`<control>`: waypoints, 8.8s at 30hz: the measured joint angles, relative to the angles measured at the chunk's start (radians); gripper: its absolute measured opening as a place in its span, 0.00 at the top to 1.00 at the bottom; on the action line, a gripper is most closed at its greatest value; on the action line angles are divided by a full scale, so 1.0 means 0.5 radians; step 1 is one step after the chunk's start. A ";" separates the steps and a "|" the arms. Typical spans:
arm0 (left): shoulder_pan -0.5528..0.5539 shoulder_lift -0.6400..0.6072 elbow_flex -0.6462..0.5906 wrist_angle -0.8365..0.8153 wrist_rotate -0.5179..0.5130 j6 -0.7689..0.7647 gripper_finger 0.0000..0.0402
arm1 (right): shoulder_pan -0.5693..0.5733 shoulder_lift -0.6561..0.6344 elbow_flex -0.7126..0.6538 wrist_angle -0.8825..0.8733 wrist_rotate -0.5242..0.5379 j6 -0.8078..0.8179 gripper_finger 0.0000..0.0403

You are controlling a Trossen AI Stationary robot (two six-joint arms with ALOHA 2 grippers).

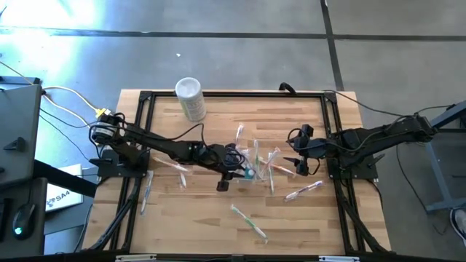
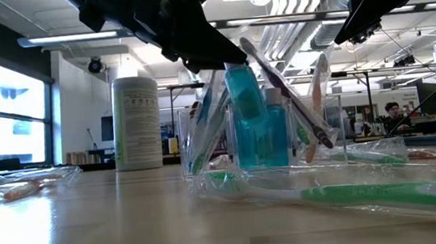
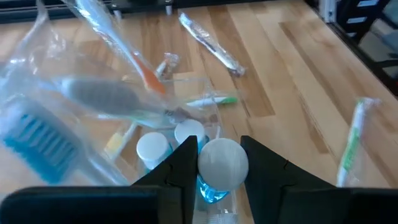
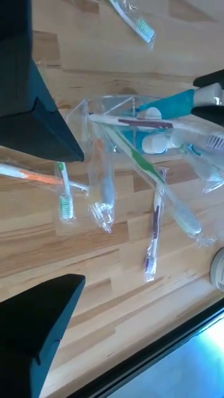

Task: Pick & Place toothbrushing station
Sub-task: Put the blue mouthwash into the middle section of the transparent organizer, then put the orange toothbrush into the right section of the transparent organizer

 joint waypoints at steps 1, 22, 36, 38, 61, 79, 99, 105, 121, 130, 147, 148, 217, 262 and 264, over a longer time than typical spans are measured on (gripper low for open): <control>0.000 0.001 0.000 0.001 -0.023 0.000 0.73 | 0.000 0.000 0.000 0.000 0.000 0.000 0.25; -0.002 -0.087 0.000 0.082 -0.130 0.110 0.43 | 0.000 0.001 0.001 -0.020 -0.130 0.000 0.25; -0.278 -0.388 0.001 -0.593 -0.413 0.064 0.43 | 0.001 -0.014 0.002 -0.033 -0.307 0.044 0.25; -0.317 -0.447 0.001 -0.859 -0.462 -0.048 0.43 | 0.001 -0.014 0.002 -0.034 -0.307 0.045 0.25; -0.342 -0.535 -0.085 -2.838 -0.500 -1.282 0.43 | 0.001 -0.011 0.002 -0.035 -0.307 0.040 0.25; -0.341 -0.545 -0.812 -2.084 -0.491 -1.411 0.43 | 0.000 -0.011 0.002 -0.043 -0.307 0.035 0.25; -0.341 -0.541 -0.901 -1.967 -0.394 -1.196 0.58 | 0.001 -0.011 0.001 -0.048 -0.307 0.035 0.25; -0.342 -0.537 -0.901 -1.934 -0.340 -1.139 0.94 | 0.001 -0.011 0.001 -0.048 -0.307 0.035 0.25; -0.342 -0.524 -0.388 -2.294 -1.140 -0.661 0.98 | 0.000 -0.011 0.000 -0.047 -0.326 0.052 0.25; -0.444 -0.529 0.212 -2.544 -1.531 -0.240 0.98 | 0.000 -0.011 0.000 -0.048 -0.589 0.058 0.25; -0.917 -0.097 0.435 -1.349 -1.964 1.975 0.94 | 0.000 0.046 -0.002 0.143 -0.876 0.109 0.25; -0.916 -0.068 0.435 -1.257 -1.993 2.142 0.95 | 0.000 0.066 -0.001 0.199 -0.909 0.098 0.25; -0.907 0.333 0.789 -0.553 -1.852 3.773 0.97 | -0.038 0.747 -0.002 1.965 -0.967 -0.347 0.25; -0.772 0.333 0.787 -0.440 -1.503 3.818 0.85 | -0.069 0.885 0.000 2.053 -1.370 -0.593 0.98; -0.769 0.333 0.787 -0.468 -1.496 3.709 0.78 | -0.069 0.885 0.000 2.049 -1.363 -0.602 0.98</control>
